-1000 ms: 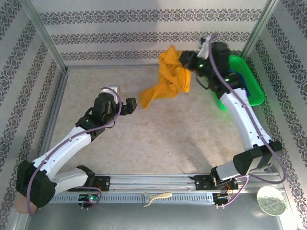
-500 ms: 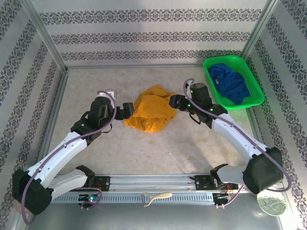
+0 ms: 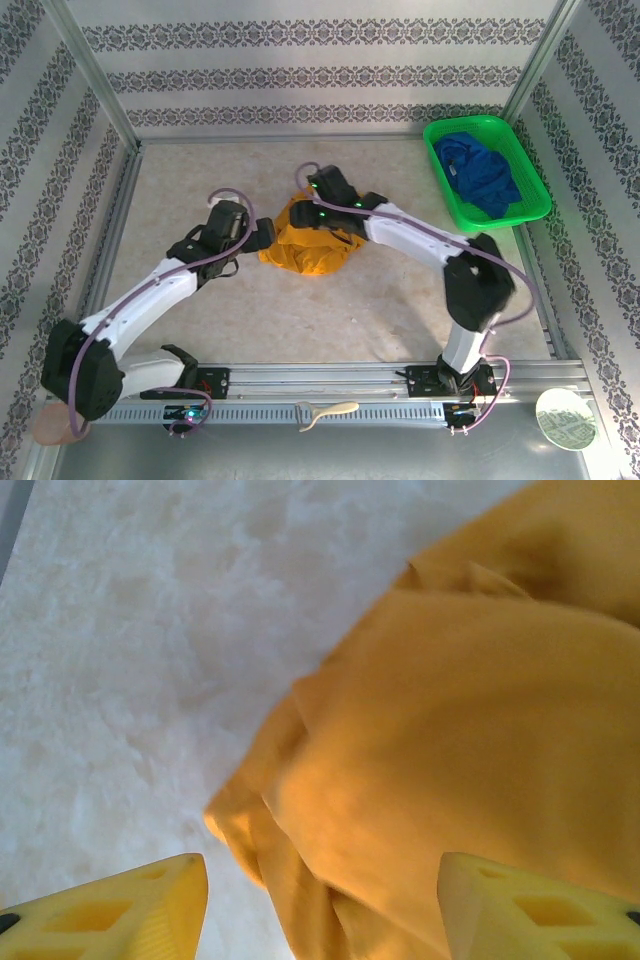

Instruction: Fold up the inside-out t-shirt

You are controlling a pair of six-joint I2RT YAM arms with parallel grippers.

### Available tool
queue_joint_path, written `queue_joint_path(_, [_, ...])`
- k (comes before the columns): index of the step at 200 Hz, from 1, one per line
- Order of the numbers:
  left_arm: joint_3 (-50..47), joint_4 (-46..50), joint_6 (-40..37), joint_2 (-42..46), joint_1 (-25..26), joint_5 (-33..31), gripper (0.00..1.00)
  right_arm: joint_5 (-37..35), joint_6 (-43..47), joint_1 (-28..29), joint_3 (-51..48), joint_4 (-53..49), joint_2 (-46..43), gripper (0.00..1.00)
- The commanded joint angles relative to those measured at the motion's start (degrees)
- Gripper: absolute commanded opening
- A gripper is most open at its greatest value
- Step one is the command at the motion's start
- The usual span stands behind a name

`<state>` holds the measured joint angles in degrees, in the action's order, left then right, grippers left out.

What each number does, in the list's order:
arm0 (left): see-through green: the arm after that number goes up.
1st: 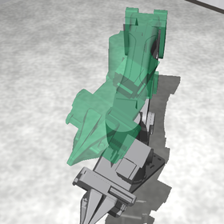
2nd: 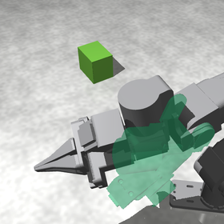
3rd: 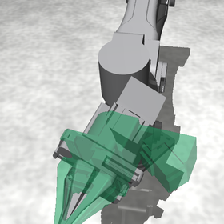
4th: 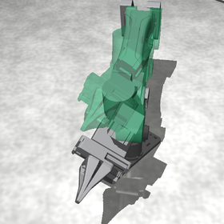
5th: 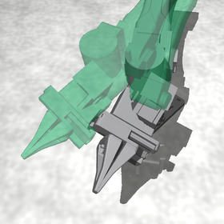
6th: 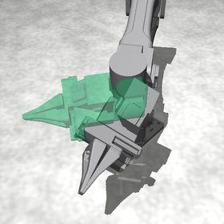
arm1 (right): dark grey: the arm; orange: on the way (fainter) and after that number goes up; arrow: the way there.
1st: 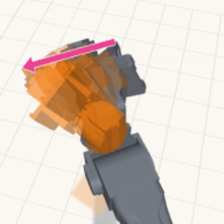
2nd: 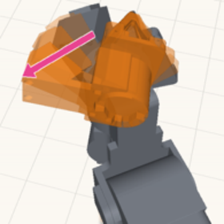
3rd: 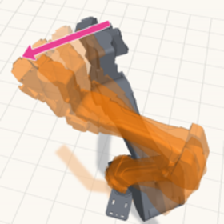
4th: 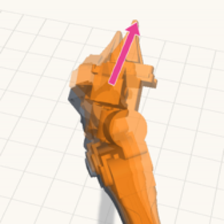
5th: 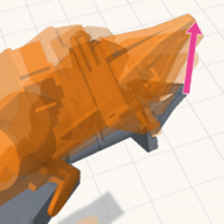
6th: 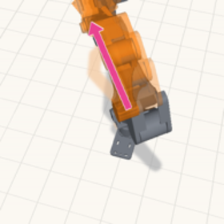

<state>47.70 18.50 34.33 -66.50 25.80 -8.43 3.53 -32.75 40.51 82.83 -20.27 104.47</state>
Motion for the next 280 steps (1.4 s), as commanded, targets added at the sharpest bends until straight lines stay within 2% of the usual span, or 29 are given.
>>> queue_joint_path(1, [-2.96,1.02,5.4,5.22,-1.26,-2.83,0.99,-10.46,-0.55,1.98,8.38,-9.05,7.5,0.64])
queue_joint_path(24, [-4.14,1.64,5.94,7.76,-1.38,-2.25,0.99,-15.89,-2.57,1.82,12.42,-10.46,13.04,0.63])
queue_joint_path(44, [-4.18,3.08,5.76,8.73,-1.41,-2.08,0.99,-15.04,-2.89,0.59,14.17,-10.99,15.51,0.56])
queue_joint_path(51, [-4.05,3.42,5.62,8.97,-1.42,-1.93,0.99,-13.93,-2.54,0.01,14.66,-11.1,16.14,0.47])
queue_joint_path(55, [-4.07,3.53,5.63,9.04,-1.43,-1.86,0.99,-13.12,-2.3,-0.28,14.89,-11.04,16.3,0.38])
queue_joint_path(56, [-4.04,3.55,5.6,9.07,-1.44,-1.82,0.99,-12.76,-2.16,-0.51,15.01,-11.11,16.41,0.33])
queue_joint_path(59, [-4.09,3.51,5.56,9.1,-1.43,-1.71,0.99,-12.43,-1.97,-0.65,15.13,-11.11,16.5,0.3])
queue_joint_path(70, [-4.07,3.56,5.49,9.19,-1.45,-1.38,0.99,-9.78,-0.79,-1.69,15.48,-11.1,16.06,0.0])
queue_joint_path(94, [-4.07,3.04,4.38,9.11,-1.43,0.01,0.99,-6.55,1.12,-3.79,10.18,-8.3,8.45,0.0])
queue_joint_path(131, [-4.25,2.0,2.04,7.52,-1.45,1.61,0.99,-2.75,-0.27,-7.97,-9.28,-0.99,-14.39,0.0])
queue_joint_path(169, [-3.7,-0.98,0.3,3.14,-1.43,4.91,0.99,-5.55,-8.41,-11.27,-37.79,2.94,-39.89,0.0])
queue_joint_path(202, [-0.97,-2.61,-0.17,-2.95,-1.45,8.06,0.99,-10.85,-17.68,-13.56,-56.7,-1.9,-54.71,0.0])
queue_joint_path(220, [1.86,-0.5,-0.73,-6.28,-1.42,8.1,0.99,-15.81,-20.96,-14.05,-60.88,-7.32,-64.14,0.0])
queue_joint_path(244, [4.5,2.39,-0.47,-10.04,-1.45,7.05,0.99,-20.3,-22.21,-15.05,-60.93,-12.18,-73.08,0.0])
queue_joint_path(260, [4.72,1.67,0.17,-12.09,-1.38,7.85,0.99,-20.03,-21.28,-16.4,-59.48,-11.34,-72.73,0.0])
queue_joint_path(280, [4.28,-0.94,1.63,-15.11,-0.49,10.95,1.0,-16.46,-18.35,-18.27,-56.45,-7.87,-66.83,0.0])
